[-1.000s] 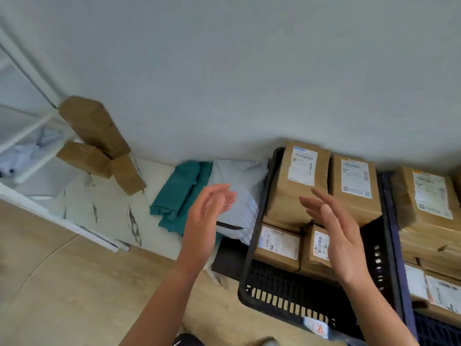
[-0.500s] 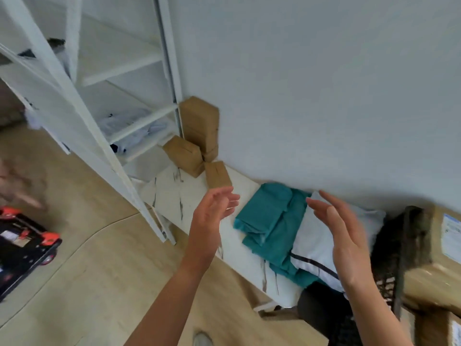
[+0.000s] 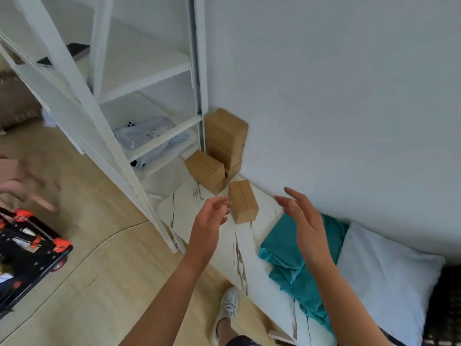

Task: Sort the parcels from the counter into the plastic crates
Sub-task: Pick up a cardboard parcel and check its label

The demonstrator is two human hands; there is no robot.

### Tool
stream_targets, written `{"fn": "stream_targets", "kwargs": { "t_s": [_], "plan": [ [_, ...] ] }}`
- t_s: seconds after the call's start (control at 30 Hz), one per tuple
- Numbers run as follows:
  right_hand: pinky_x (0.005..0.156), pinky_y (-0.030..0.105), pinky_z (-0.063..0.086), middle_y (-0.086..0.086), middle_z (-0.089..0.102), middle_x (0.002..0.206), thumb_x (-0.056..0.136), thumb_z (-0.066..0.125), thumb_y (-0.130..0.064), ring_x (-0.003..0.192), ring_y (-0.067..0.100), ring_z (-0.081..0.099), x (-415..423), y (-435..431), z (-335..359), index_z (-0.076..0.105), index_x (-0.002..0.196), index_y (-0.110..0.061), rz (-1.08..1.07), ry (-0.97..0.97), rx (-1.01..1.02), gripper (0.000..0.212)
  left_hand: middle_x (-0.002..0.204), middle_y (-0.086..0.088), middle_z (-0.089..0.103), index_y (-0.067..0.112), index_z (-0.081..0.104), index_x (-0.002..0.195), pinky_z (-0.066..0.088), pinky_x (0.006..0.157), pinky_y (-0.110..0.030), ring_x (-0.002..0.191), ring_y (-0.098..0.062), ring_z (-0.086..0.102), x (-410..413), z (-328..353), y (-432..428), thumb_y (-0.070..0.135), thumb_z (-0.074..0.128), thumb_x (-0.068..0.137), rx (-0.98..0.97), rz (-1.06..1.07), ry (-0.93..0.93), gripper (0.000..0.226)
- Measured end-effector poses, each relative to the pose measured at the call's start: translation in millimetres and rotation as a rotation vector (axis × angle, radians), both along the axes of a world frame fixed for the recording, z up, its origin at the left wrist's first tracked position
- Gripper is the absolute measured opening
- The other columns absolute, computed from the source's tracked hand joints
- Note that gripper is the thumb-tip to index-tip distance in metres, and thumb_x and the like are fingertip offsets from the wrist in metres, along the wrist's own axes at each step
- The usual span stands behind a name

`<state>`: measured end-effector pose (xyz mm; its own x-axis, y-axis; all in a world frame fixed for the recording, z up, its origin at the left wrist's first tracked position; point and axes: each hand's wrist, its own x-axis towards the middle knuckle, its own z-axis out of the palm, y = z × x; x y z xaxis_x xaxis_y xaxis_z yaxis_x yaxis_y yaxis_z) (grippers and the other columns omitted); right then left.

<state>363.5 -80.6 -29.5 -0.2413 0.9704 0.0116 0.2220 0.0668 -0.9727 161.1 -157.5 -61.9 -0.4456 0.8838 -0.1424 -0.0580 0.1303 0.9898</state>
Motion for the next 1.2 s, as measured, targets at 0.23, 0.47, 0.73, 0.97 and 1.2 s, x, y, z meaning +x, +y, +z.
{"fn": "stream_targets", "kwargs": {
  "t_s": [0.23,0.47,0.73,0.97,1.2],
  "plan": [
    [0.106,0.031,0.042,-0.013,0.067,0.133,0.107,0.054,-0.039,0.129,0.010,0.058,-47,98,-57,0.058,0.139,-0.035,-0.072,-0.045,-0.243,0.033,0.146,0.009,0.057,0.035,0.054,0.138,0.044,0.112,-0.033,0.131,-0.011,0.054,-47,-48,97,0.031,0.048,0.110,-0.336,-0.162,0.179,0.029],
    [0.119,0.042,0.033,0.010,0.033,0.168,0.110,0.046,-0.039,0.151,0.030,0.038,-88,161,-155,0.022,0.165,-0.013,0.037,-0.389,-0.517,0.066,0.169,-0.007,0.032,0.013,0.027,0.164,0.030,0.120,-0.034,0.154,-0.025,0.034,-65,-102,158,0.034,0.043,0.111,-0.688,-0.356,0.215,0.060],
    [0.115,0.040,0.038,0.012,0.046,0.159,0.109,0.048,-0.042,0.144,0.030,0.047,-117,133,-193,0.030,0.162,-0.014,-0.014,-0.394,-0.709,0.062,0.154,-0.004,0.052,0.019,0.039,0.158,0.042,0.116,-0.039,0.136,-0.025,0.052,-79,-141,172,0.035,0.041,0.111,-0.720,-0.442,0.166,0.050],
    [0.101,0.033,0.044,0.009,0.058,0.146,0.109,0.050,-0.036,0.115,0.018,0.054,-152,89,-178,0.050,0.147,-0.014,-0.172,-0.273,-0.745,0.044,0.131,0.003,0.054,0.022,0.039,0.158,0.047,0.095,-0.032,0.118,-0.019,0.056,-104,-136,167,0.032,0.040,0.113,-0.627,-0.593,0.162,0.046],
    [0.104,0.049,0.049,-0.002,0.062,0.121,0.105,0.054,-0.050,0.112,0.022,0.062,-190,71,-108,0.045,0.136,-0.026,-0.552,0.232,-0.603,0.040,0.151,0.002,0.050,0.034,0.042,0.155,0.042,0.090,-0.023,0.124,-0.012,0.051,-122,-73,183,0.038,0.040,0.112,-0.304,-0.664,0.181,0.043]
  ]
}}
